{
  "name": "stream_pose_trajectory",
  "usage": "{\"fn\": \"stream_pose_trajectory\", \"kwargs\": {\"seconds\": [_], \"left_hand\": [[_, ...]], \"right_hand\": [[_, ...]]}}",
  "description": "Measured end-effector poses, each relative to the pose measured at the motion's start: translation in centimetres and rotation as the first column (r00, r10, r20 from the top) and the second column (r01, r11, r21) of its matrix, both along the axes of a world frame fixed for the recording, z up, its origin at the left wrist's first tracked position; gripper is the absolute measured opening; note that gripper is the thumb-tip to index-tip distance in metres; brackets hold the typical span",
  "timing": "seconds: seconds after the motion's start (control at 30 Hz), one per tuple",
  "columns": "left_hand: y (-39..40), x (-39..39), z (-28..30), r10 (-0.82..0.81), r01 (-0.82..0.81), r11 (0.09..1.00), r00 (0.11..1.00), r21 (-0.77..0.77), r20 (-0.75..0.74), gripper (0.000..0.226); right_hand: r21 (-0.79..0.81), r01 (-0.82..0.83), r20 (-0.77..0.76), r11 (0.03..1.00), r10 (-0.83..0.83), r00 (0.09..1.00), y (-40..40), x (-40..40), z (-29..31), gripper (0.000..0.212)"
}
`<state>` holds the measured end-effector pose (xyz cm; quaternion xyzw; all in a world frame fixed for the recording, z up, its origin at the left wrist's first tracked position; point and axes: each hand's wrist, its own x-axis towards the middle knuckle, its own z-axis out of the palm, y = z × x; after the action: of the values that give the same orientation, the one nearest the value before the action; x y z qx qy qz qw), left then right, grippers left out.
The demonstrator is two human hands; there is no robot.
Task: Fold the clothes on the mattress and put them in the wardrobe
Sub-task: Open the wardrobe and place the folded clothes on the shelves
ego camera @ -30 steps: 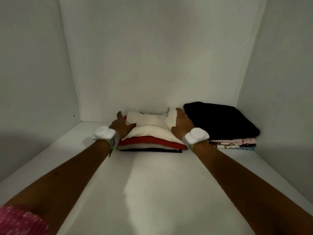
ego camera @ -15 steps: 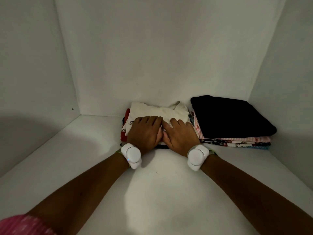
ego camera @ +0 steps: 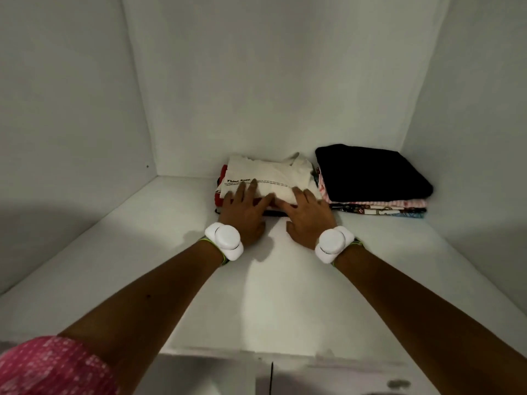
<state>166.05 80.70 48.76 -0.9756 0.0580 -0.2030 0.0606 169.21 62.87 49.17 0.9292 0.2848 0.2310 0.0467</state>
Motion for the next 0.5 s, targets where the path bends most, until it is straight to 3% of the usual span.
{"fn": "stream_pose_trajectory", "kwargs": {"seconds": [0.07, 0.17, 0.27, 0.33, 0.4, 0.5], "left_hand": [[0.1, -2.6, 0.4, 0.021, -0.021, 1.0, 1.0, 0.02, -0.017, 0.063], [-0.9, -7.0, 1.0, 0.05, -0.051, 0.996, 0.999, -0.071, -0.021, 0.058], [-2.8, -13.5, 0.4, -0.061, 0.068, 0.988, 0.996, -0.135, 0.057, 0.055], [-4.3, -17.0, -0.6, -0.142, 0.158, 0.972, 0.985, -0.174, 0.103, 0.053], [-6.4, -20.6, -1.6, -0.227, 0.252, 0.946, 0.964, -0.205, 0.139, 0.052], [-10.8, -26.4, -3.0, -0.37, 0.402, 0.886, 0.913, -0.232, 0.172, 0.052]], "right_hand": [[0.001, 0.009, 0.039, 1.0, -0.009, 0.999, -1.6, -2.7, 0.4, 0.066], [0.083, 0.001, 0.249, 0.997, -0.021, 0.968, -4.3, -7.8, 0.7, 0.066], [0.127, 0.04, 0.362, 0.991, -0.084, 0.928, -7.3, -15.2, 0.3, 0.07], [0.17, 0.098, 0.318, 0.981, -0.149, 0.936, -8.5, -20.1, 0.0, 0.072], [0.156, 0.206, 0.163, 0.966, -0.231, 0.959, -9.9, -25.3, -0.2, 0.069], [0.195, 0.37, 0.041, 0.908, -0.385, 0.922, -13.0, -33.3, -0.9, 0.063]]}}
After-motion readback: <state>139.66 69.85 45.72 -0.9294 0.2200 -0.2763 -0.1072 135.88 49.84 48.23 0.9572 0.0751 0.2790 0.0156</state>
